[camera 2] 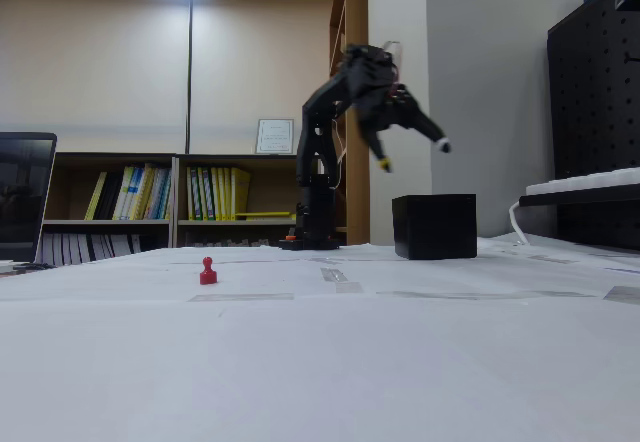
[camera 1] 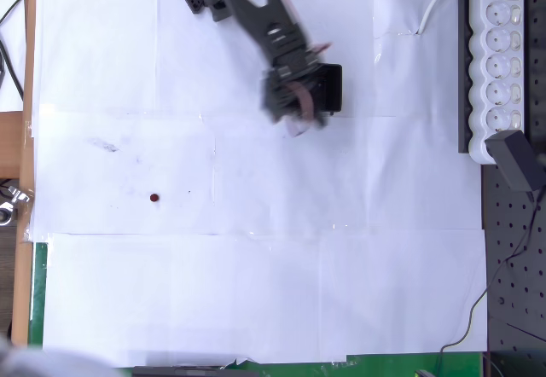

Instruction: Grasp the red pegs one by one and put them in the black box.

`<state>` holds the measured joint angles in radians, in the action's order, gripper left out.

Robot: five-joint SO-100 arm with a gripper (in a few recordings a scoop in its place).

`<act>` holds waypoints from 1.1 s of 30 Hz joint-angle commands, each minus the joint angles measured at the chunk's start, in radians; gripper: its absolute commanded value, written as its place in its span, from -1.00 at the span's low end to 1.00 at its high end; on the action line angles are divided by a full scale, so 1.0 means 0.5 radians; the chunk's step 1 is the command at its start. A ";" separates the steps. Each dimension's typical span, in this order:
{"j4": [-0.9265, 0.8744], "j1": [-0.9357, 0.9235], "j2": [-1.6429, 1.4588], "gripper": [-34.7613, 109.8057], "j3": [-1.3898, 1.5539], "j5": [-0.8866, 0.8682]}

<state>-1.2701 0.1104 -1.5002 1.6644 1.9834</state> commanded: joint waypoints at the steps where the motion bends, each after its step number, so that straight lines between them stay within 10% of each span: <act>1: 0.433 -0.307 0.132 -0.03 -0.215 -0.239; 20: 2.166 -0.816 -0.764 -0.03 -0.571 -0.782; 33: 2.743 -0.792 -1.062 -0.03 -0.571 -0.927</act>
<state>0.0476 -0.2884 -2.0095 1.3545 1.5324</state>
